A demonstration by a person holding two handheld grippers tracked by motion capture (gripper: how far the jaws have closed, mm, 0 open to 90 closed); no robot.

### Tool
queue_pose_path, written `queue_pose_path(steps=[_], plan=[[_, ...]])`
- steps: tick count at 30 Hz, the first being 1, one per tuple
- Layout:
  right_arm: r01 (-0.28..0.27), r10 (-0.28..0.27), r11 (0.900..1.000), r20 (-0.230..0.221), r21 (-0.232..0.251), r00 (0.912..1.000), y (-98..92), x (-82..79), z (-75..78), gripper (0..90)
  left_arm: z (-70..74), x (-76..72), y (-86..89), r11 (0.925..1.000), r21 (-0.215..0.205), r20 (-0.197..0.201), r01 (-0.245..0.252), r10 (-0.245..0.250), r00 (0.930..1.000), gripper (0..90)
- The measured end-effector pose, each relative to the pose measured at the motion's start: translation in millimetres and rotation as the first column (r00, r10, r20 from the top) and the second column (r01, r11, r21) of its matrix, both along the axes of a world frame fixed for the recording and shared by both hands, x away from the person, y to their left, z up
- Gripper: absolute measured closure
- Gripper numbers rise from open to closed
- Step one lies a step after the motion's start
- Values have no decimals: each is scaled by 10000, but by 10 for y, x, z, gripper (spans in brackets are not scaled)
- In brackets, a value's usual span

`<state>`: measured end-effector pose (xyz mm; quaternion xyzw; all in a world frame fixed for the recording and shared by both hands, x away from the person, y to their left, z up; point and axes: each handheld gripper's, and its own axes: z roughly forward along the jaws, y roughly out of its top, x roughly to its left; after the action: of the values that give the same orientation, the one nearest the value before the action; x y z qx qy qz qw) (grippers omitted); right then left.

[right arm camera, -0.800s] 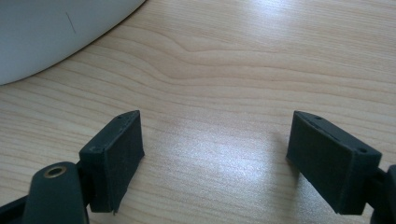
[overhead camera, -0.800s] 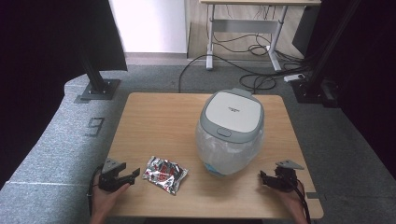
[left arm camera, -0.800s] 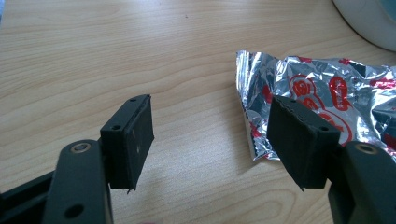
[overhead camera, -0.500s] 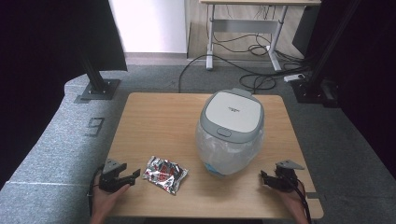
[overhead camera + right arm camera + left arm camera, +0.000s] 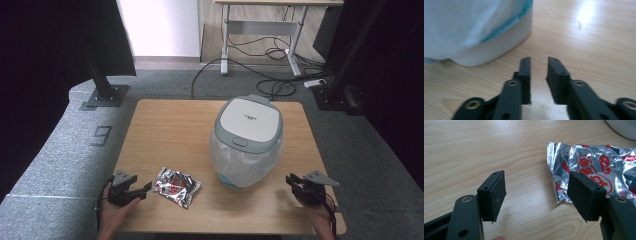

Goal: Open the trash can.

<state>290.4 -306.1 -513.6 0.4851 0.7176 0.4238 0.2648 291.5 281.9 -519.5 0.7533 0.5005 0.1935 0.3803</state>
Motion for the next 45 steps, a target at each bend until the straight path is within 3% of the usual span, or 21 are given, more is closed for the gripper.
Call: queue_pose_path(steps=[5,14,20,29,37,45], plan=[[-502,495,9983,231,311,9985,-6,-24,88,893,-7,4,-14,9999,74,-34,70,-70,10000,312],[-1201,1148,9895,680,799,9911,-16,-78,339,896,-14,7,-30,9999,94,-85,130,-129,9999,313],[-1702,1571,9747,972,1448,9828,-45,-104,574,896,-22,5,-28,10000,-17,-148,46,-46,9999,315],[-2169,2004,9668,1251,1355,9717,34,-142,709,896,-28,7,-29,9999,61,-178,127,-125,9998,316],[-2514,2295,9588,1613,1322,9599,137,-207,919,896,-20,-5,-3,10000,-86,-130,13,-14,9999,319],[-2930,2600,9421,1967,1630,9454,178,-213,1202,896,-29,2,-11,9999,-59,-173,105,-106,9998,319]])
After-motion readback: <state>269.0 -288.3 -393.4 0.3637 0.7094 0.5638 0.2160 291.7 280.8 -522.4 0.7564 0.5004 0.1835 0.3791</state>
